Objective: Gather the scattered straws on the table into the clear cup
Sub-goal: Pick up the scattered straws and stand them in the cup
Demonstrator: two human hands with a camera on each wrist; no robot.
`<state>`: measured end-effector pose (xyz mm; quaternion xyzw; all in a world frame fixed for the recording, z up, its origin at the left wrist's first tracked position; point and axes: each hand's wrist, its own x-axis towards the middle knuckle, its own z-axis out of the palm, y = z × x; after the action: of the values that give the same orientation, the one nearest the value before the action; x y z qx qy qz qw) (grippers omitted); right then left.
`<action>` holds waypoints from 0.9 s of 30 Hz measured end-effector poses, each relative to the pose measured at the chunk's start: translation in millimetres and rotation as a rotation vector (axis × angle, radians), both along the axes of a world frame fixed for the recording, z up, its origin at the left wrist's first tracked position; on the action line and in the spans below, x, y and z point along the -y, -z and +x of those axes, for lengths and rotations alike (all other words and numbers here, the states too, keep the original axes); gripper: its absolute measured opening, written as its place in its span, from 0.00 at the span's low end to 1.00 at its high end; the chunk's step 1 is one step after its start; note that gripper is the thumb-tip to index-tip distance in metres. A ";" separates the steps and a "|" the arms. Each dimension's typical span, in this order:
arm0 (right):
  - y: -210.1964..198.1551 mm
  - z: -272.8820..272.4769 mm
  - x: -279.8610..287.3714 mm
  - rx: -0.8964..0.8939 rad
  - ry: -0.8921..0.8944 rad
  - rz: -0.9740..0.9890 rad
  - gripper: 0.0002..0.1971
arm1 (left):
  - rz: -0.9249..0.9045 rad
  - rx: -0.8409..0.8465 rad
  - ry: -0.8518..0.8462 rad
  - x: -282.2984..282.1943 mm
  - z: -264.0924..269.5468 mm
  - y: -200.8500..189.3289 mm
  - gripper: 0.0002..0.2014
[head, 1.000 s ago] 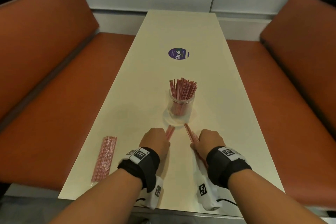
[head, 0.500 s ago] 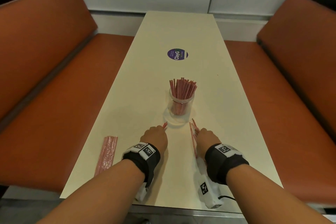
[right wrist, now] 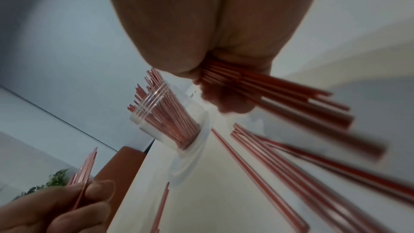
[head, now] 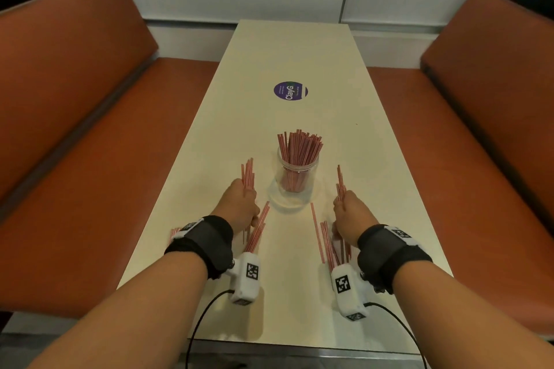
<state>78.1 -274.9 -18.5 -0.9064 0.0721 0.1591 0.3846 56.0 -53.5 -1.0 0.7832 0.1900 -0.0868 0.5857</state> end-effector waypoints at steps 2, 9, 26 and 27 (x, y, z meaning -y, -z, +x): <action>-1.8 1.4 -0.5 0.027 0.035 0.124 0.10 | -0.211 0.018 -0.104 4.0 6.1 -2.0 0.10; -18.6 9.5 -6.7 0.089 0.136 0.303 0.12 | -0.390 0.078 -0.079 11.5 25.6 -19.0 0.10; -22.4 28.0 -1.7 0.195 0.097 0.272 0.15 | -0.423 0.474 0.023 51.9 95.2 -94.0 0.10; -21.7 27.9 -0.5 0.197 0.096 0.272 0.15 | -0.386 0.476 0.038 55.1 98.9 -91.5 0.10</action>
<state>106.1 -274.4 3.2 -0.8528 0.0553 0.0590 0.5159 154.8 -108.6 90.5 0.6591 0.0126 0.0536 0.7500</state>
